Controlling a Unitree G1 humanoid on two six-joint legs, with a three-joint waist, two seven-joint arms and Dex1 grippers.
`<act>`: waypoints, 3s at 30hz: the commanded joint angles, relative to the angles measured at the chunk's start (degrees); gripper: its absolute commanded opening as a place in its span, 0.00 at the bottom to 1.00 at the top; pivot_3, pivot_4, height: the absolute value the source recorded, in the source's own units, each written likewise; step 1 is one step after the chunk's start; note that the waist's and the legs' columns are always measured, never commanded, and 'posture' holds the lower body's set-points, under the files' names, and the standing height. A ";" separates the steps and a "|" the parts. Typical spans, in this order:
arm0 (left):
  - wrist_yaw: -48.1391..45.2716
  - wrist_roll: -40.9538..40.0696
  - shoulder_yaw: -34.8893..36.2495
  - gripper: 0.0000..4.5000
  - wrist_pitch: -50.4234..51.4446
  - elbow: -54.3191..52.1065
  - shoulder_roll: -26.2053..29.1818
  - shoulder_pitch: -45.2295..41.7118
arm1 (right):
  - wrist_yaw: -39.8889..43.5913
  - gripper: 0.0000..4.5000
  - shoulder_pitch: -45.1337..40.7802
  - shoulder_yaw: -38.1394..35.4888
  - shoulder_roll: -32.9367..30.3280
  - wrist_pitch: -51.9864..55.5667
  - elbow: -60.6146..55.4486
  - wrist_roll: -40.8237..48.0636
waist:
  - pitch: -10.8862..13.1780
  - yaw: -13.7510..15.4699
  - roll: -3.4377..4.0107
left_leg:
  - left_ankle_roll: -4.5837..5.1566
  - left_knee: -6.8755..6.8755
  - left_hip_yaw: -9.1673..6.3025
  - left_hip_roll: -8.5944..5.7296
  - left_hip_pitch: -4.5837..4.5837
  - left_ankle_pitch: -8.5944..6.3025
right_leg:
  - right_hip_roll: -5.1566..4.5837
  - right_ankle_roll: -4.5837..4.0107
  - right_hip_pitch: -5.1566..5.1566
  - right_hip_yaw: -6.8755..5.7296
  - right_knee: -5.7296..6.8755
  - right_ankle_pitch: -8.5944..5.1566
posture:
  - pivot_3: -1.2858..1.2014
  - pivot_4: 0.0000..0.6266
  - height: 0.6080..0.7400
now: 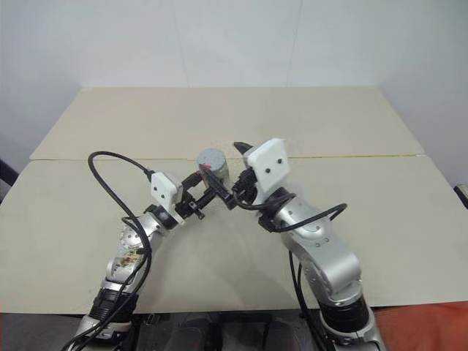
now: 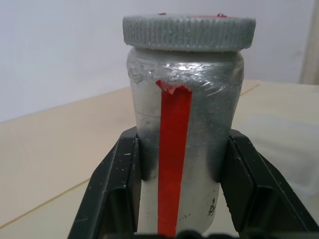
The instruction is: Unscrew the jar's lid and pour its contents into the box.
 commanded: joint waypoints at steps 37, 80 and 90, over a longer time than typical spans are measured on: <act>-2.80 -0.22 -1.05 0.42 -0.83 -1.98 1.31 -0.14 | 5.08 0.99 -2.76 -0.26 0.77 -6.06 3.45 -8.20 | 0.00 -0.71 0.00 | -0.01 -0.04 0.01 0.07 -0.02 0.03 | 0.01 -0.03 -0.10 0.07 0.06 0.01 | 0.52 0.24 1.00; -18.60 -13.41 -2.67 0.42 8.51 -11.37 9.32 0.42 | 36.40 0.62 -5.63 -4.63 -9.64 -8.12 12.71 9.61 | 0.01 -1.06 0.00 | 0.05 -0.04 -0.01 0.13 0.04 -0.01 | 0.00 -0.03 -0.05 0.11 -0.01 0.01 | 0.52 0.24 1.00; -21.49 -12.34 -3.37 0.42 7.27 -10.54 9.41 -1.98 | 69.94 0.62 -22.96 -0.74 -13.70 -14.27 40.28 11.17 | 0.01 -1.07 0.00 | 0.13 -0.05 0.04 0.11 0.01 -0.05 | 0.00 -0.04 -0.06 0.13 -0.01 0.02 | 0.52 0.24 1.00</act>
